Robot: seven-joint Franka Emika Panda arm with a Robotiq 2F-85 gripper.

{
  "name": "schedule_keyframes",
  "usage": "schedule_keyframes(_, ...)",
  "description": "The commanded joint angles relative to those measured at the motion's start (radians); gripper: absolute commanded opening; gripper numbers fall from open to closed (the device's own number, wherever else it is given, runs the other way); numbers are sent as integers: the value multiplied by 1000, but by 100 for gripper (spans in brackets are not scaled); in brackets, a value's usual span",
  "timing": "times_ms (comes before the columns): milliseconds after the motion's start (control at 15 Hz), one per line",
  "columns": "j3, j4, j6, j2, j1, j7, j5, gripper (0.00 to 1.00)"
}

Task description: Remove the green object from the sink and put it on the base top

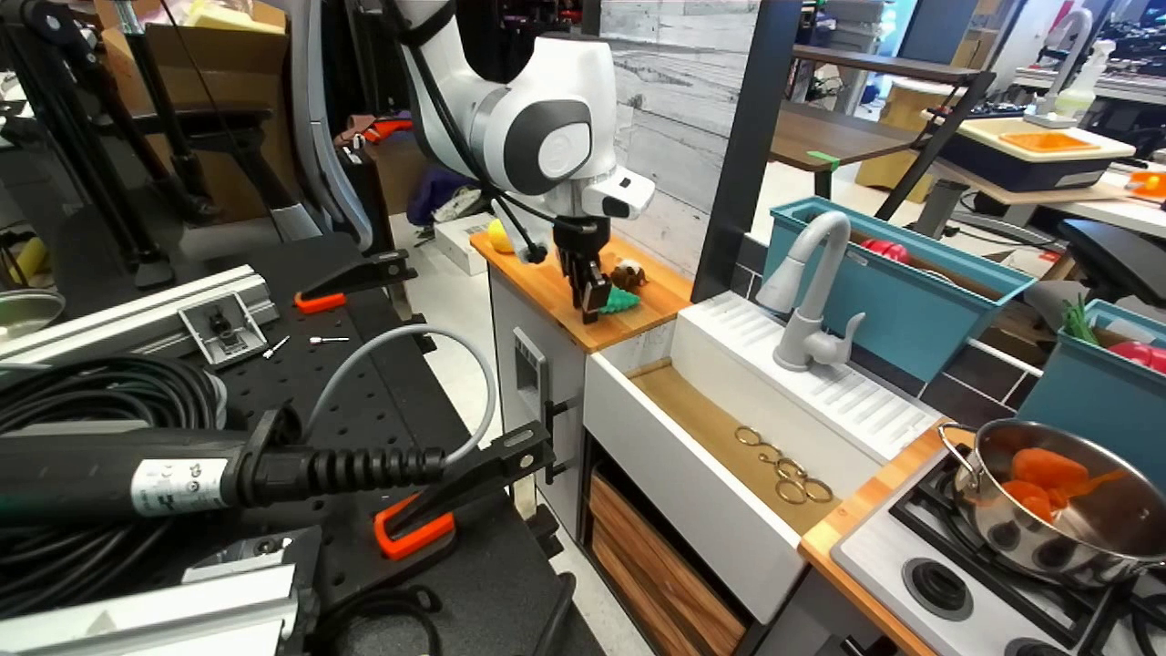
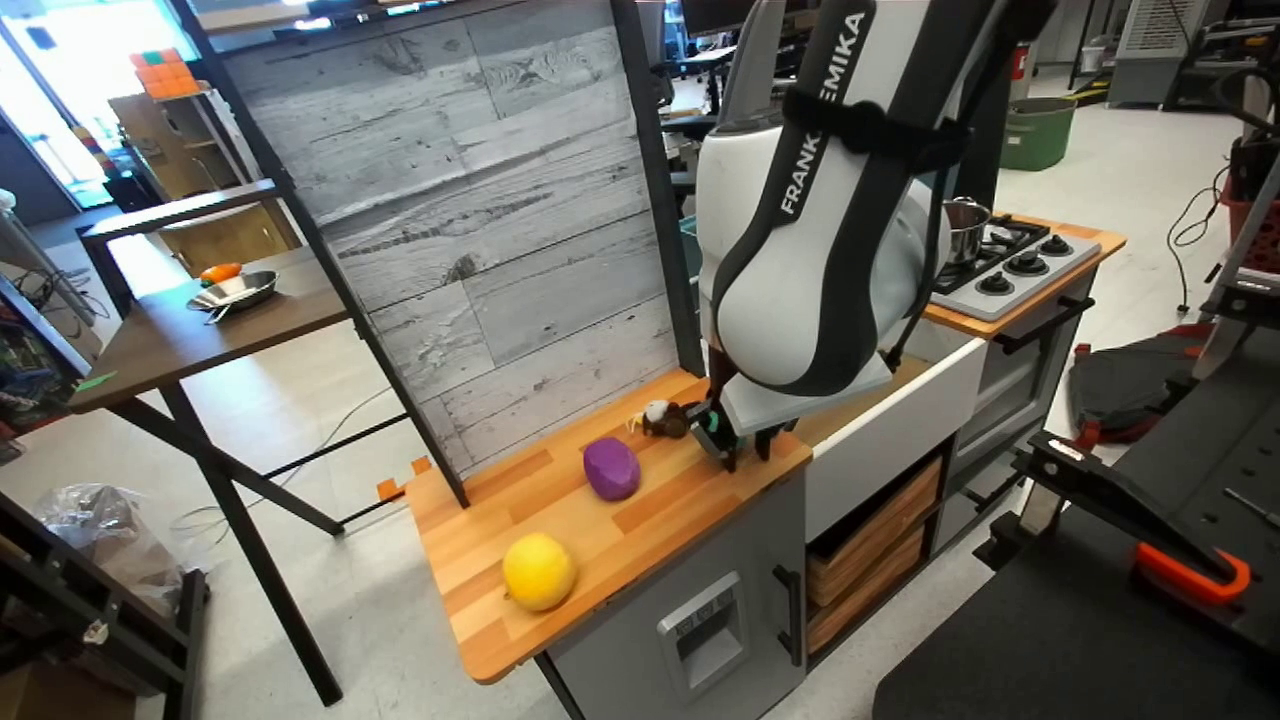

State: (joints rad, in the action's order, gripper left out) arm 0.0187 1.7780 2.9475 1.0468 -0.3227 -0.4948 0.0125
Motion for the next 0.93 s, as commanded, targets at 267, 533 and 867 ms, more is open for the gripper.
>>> schedule_keyframes(267,-1,111,-43,-139,11,90,-36,100)
schedule_keyframes(533,18,242,-208,-341,30,109,-20,100)
schedule_keyframes(867,53,256,-350,-428,31,73,16,100)
